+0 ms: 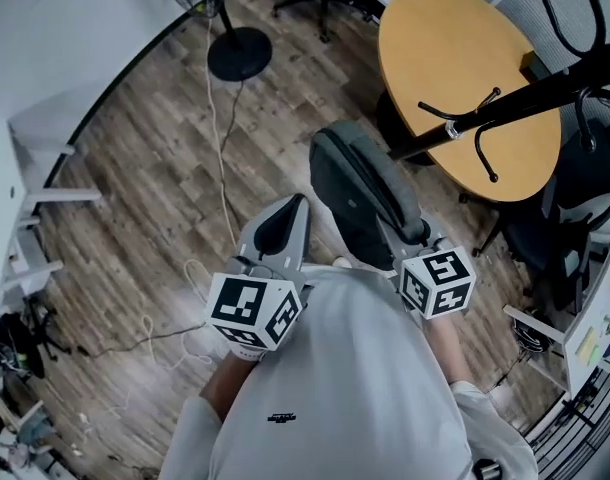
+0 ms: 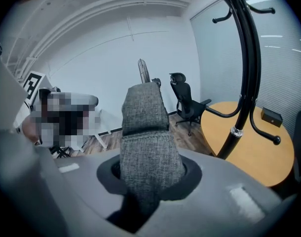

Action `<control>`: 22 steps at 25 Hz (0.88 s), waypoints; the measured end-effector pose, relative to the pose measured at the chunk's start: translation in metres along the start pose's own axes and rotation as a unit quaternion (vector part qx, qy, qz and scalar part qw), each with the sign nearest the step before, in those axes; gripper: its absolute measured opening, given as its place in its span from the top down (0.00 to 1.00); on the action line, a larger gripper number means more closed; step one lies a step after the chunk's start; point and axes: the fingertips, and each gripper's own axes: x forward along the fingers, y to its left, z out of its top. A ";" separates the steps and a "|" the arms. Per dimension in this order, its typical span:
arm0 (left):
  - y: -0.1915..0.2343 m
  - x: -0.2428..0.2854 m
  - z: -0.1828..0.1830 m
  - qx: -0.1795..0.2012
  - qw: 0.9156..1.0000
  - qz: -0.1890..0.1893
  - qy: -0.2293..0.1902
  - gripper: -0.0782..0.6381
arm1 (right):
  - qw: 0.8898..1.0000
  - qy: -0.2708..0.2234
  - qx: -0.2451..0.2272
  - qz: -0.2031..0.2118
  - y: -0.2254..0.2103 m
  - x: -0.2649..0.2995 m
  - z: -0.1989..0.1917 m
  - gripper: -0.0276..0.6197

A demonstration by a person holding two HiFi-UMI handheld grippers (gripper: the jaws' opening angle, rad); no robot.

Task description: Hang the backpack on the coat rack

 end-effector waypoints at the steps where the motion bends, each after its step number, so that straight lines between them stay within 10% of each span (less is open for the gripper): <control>1: 0.005 0.004 0.007 0.007 1.000 -0.014 0.003 0.87 | 1.000 -0.008 0.008 -0.009 0.001 0.003 0.009 0.80; 22: 0.040 0.068 0.031 0.058 0.979 -0.173 0.086 0.87 | 0.984 -0.065 0.118 -0.114 0.009 0.042 0.054 0.80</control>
